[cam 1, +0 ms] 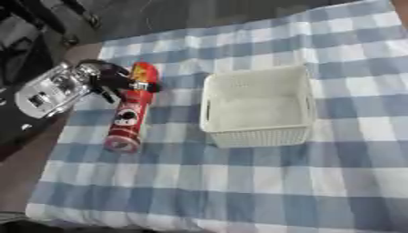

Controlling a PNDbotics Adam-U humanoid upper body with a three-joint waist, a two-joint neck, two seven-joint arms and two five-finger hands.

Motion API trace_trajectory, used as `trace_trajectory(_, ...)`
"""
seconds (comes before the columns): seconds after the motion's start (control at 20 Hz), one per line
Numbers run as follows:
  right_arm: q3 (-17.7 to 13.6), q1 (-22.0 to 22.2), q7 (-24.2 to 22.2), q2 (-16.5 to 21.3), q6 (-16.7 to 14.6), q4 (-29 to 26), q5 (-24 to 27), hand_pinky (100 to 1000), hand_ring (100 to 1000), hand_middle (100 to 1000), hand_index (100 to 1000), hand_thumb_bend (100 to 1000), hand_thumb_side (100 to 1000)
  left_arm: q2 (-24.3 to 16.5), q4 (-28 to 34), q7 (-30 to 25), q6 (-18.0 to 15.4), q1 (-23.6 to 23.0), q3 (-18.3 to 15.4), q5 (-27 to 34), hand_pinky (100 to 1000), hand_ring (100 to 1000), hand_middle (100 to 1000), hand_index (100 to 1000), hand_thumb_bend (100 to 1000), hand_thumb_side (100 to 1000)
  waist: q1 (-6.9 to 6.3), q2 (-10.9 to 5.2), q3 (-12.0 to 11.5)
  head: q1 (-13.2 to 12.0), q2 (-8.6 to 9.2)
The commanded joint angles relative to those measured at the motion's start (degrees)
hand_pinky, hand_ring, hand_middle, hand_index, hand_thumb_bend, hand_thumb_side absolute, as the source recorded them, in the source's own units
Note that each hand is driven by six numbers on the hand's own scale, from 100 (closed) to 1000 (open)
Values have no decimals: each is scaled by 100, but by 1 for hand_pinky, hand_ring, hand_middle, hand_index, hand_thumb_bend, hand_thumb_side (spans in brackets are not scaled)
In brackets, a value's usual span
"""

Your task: Pick up objects on the table and place them in the box.

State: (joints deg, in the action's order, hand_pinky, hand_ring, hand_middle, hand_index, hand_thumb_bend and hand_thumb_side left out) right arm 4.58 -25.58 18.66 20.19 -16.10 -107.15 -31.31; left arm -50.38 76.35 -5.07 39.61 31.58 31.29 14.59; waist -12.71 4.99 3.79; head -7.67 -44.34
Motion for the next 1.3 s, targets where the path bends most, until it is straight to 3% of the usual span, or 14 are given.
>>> trace_trajectory(0.05,0,-103,-19,70,-5,-73,3,491,655,679,696,100,977,-131,-61,-21,-64,10,-108,-62,675,807,892,970,844,514,70,-46,-12,-63,22)
trace_trajectory(1.3,31,-169,-50,55,-21,-91,9,489,653,678,696,100,976,603,-718,-367,-388,200,-18,-616,685,807,892,968,852,522,68,35,144,-89,22)
